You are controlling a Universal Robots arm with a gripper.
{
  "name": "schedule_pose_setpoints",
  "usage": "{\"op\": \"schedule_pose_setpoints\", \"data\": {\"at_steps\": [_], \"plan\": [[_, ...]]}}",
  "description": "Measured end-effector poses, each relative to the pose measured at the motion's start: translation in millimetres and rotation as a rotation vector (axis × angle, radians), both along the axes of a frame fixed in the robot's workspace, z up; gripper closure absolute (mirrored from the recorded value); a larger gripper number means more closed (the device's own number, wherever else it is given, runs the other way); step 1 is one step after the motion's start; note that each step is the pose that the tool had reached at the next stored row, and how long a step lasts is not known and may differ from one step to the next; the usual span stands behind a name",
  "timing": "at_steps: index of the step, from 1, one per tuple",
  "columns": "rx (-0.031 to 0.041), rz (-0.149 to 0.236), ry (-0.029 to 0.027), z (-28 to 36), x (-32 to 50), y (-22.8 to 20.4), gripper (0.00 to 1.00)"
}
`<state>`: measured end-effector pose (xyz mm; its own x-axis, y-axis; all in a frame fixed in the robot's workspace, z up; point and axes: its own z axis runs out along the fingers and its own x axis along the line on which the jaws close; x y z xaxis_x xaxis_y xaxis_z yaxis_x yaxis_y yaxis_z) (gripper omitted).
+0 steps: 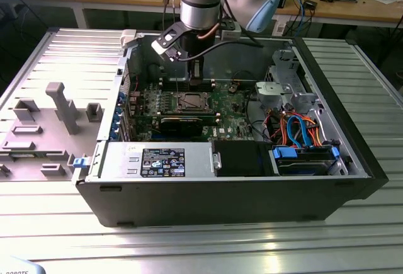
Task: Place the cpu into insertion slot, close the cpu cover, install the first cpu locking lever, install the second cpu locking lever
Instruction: 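Install the first cpu locking lever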
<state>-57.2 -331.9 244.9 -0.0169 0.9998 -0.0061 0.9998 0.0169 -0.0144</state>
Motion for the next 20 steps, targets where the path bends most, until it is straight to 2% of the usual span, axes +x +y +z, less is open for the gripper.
{"op": "schedule_pose_setpoints", "data": {"at_steps": [7, 20], "plan": [[0.0000, 0.000, 0.0000, 5.0, 0.0, 0.0, 0.89], [0.0000, 0.000, 0.0002, 5.7, 0.0, 0.0, 0.89]]}}
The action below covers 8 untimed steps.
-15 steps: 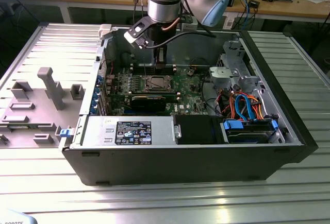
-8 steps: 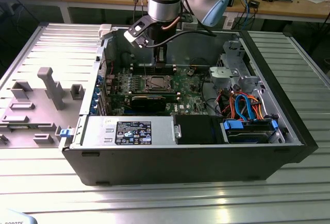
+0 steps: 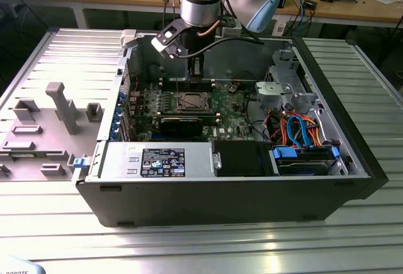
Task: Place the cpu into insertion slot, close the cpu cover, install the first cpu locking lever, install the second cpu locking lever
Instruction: 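Install the first cpu locking lever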
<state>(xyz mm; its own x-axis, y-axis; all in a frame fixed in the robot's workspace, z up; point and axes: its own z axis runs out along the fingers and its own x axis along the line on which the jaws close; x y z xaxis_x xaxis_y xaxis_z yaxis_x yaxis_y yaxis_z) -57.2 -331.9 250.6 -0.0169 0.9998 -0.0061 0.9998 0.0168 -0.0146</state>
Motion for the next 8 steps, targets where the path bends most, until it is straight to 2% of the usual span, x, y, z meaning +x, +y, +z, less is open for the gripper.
{"op": "schedule_pose_setpoints", "data": {"at_steps": [3, 8], "plan": [[-0.0003, 0.000, 0.0002, 0.6, 0.0, 0.0, 0.89], [0.0001, 0.000, 0.0000, 8.4, 0.0, 0.0, 0.89]]}}
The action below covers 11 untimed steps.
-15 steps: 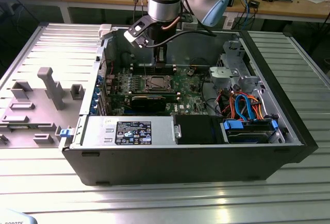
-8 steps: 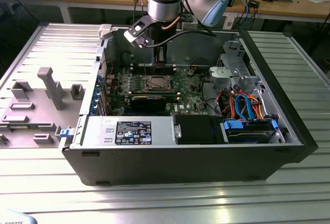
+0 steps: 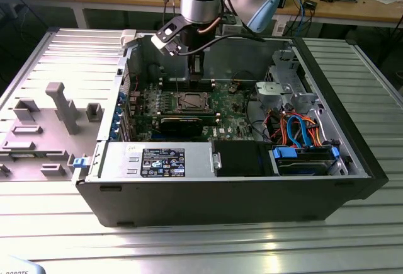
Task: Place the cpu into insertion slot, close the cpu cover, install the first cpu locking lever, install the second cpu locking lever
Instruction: 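Install the first cpu locking lever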
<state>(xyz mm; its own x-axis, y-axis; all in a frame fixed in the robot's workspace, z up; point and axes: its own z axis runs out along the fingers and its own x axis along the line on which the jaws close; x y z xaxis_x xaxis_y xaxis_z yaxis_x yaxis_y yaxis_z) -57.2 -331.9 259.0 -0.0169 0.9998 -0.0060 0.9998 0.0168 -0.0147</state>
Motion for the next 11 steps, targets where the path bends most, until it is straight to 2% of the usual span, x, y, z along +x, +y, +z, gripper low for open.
{"op": "schedule_pose_setpoints", "data": {"at_steps": [2, 4, 11], "plan": [[-0.0002, 0.000, 0.0001, 6.9, 0.0, 0.0, 0.89], [-0.0001, 0.000, 0.0000, 10.3, 0.0, 0.0, 0.89], [0.0000, 0.005, 0.0000, 10.4, 0.0, 0.0, 0.89]]}}
